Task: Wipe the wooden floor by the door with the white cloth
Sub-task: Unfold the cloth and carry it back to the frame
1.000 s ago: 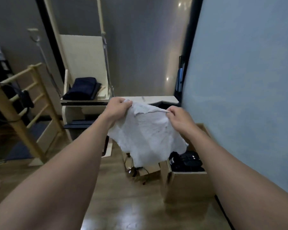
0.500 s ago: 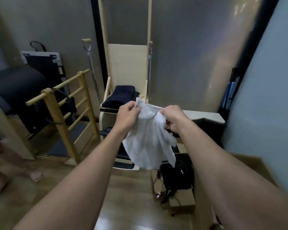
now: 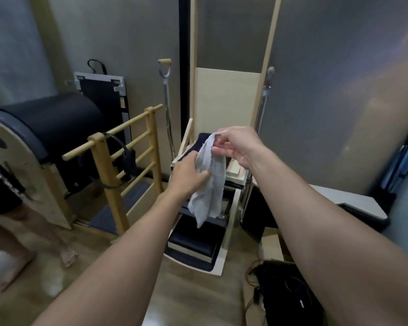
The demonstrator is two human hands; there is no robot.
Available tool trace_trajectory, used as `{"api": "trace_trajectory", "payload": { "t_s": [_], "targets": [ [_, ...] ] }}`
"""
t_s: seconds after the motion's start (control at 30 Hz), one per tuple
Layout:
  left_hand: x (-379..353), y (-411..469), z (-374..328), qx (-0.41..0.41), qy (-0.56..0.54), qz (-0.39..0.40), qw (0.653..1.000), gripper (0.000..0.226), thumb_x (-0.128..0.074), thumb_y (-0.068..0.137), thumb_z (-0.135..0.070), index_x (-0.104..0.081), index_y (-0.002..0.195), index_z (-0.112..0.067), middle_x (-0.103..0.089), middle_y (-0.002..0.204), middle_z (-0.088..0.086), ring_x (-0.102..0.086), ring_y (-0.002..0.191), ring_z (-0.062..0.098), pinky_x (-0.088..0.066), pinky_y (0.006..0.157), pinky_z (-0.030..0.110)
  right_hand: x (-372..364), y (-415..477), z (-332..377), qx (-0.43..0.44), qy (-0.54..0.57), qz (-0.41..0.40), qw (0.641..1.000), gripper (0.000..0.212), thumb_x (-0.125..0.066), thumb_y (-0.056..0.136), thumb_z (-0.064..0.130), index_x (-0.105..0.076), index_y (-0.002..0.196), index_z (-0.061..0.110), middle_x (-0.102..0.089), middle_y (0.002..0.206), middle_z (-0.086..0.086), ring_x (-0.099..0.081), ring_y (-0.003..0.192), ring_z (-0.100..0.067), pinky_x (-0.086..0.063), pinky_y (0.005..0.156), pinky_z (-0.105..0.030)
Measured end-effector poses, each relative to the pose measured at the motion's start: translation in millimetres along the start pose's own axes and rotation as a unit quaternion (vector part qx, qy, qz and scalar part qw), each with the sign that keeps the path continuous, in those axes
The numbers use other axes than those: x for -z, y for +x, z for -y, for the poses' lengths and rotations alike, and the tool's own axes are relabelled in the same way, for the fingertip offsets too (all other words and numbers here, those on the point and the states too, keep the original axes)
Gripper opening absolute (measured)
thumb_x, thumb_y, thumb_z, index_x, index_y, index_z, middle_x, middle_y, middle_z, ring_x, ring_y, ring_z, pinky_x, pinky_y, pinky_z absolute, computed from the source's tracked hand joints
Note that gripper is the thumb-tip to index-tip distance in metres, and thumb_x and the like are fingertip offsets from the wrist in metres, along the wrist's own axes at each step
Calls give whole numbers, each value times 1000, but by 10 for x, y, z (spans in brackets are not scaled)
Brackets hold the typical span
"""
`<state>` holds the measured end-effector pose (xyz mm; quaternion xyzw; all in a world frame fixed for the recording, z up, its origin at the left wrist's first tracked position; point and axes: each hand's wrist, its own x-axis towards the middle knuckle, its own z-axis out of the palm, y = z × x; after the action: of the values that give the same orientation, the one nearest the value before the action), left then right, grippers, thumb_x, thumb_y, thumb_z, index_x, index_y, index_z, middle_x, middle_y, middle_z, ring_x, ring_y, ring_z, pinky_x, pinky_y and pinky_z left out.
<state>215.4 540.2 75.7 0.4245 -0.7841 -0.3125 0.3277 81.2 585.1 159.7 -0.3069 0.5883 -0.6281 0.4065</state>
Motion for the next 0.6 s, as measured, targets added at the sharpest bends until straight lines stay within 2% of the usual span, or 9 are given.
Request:
{"api": "trace_trajectory", "payload": {
  "t_s": [0.07,0.2,0.33,0.4,0.5,0.53,0.6],
  "targets": [
    [90,475,185,0,33,-32,999,12,-54,73,-23,-59,78,-13,-63,74,6,-63,74,27,-56,67,44,-68,371,50,33,-88,-16,995,19,-55,83,-14,-63,93,0,-67,88,-20,-70,73,-25,-61,60,-32],
    [307,1420,323,-10,104,-23,994,22,-44,84,-22,-57,69,-15,-63,73,8,-63,72,30,-55,64,40,-118,1085,140,84,-214,-64,971,8,-64,84,-1,-65,84,7,-71,87,-20,-68,69,-23,-61,61,-38],
    [339,2298,371,-13,177,-41,983,25,-36,88,-14,-59,79,-15,-62,85,11,-60,77,34,-55,71,43,-235,1796,148,102,-258,-107,955,6,-61,86,4,-67,87,5,-71,77,-16,-65,61,-21,-60,56,-38],
    [271,2741,476,2,158,-50,986,28,-35,87,-5,-61,83,-13,-62,83,12,-65,73,34,-59,66,44,-272,2217,108,109,-263,-122,951,8,-62,88,8,-68,82,9,-71,73,-12,-68,61,-22,-60,53,-34],
    [91,3443,664,39,71,-58,995,31,-37,90,5,-64,84,-9,-62,80,12,-69,57,30,-59,51,39,-278,2953,35,122,-249,-148,950,8,-66,85,12,-68,78,15,-72,73,-8,-72,69,-21,-60,56,-35],
    [24,3693,740,49,39,-61,996,32,-37,89,8,-65,85,-8,-62,82,13,-69,58,31,-59,52,41,-275,3203,6,126,-241,-152,950,6,-67,85,13,-69,80,16,-72,74,-7,-72,70,-19,-61,58,-35],
    [-92,4213,894,47,-9,-64,997,33,-38,84,8,-67,85,-7,-64,88,17,-69,73,37,-60,62,46,-259,3716,-28,132,-228,-161,951,6,-68,83,13,-70,80,18,-72,77,-6,-72,72,-17,-61,60,-35]
  ]
}}
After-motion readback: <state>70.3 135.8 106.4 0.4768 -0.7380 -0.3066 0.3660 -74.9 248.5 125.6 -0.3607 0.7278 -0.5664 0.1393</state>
